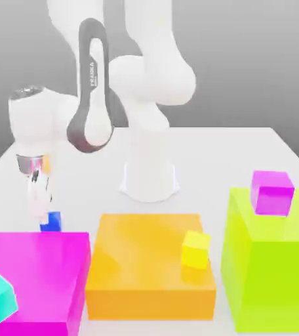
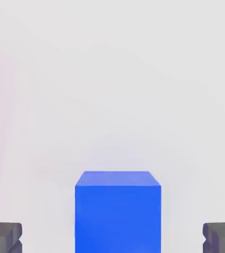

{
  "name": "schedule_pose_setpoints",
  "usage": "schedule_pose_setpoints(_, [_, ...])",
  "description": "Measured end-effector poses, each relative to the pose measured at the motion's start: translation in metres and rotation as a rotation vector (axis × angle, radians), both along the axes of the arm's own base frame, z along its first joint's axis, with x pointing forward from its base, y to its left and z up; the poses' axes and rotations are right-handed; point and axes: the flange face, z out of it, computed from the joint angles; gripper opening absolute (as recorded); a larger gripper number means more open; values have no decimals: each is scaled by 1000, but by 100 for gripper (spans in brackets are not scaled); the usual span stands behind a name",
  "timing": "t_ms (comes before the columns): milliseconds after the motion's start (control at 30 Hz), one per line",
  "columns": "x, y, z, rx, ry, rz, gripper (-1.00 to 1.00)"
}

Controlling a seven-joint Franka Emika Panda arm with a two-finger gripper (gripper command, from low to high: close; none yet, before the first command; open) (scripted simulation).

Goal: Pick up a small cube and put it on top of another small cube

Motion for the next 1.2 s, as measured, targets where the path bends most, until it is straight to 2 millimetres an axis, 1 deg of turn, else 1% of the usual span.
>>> schedule_pose_setpoints(100, [-2,1,-22,3,0,1,0])
schedule_pose_setpoints(133, [-3,2,-27,5,-1,1,-100])
schedule_pose_setpoints(300, [-2,2,-27,4,-2,1,-100])
schedule_pose_setpoints(333, [-3,3,-30,5,-2,1,-100])
schedule_pose_setpoints(367, [-2,3,-28,4,-2,1,-100])
schedule_pose_setpoints(533, [0,0,3,0,-1,-1,-100])
schedule_pose_setpoints(667, [-2,2,30,5,-3,0,-100])
schedule_pose_setpoints(733, [21,9,45,4,-5,30,-100])
schedule_pose_setpoints(800, [55,19,62,2,-9,56,-100])
schedule_pose_setpoints(833, [73,26,72,2,-11,72,-100])
schedule_pose_setpoints(900, [110,48,93,1,-15,109,-100])
schedule_pose_setpoints(1000, [160,95,127,3,-20,169,-100])
schedule_pose_setpoints(1100, [199,156,163,7,-24,233,-100])
schedule_pose_setpoints(1200, [223,227,200,12,-24,301,-100])
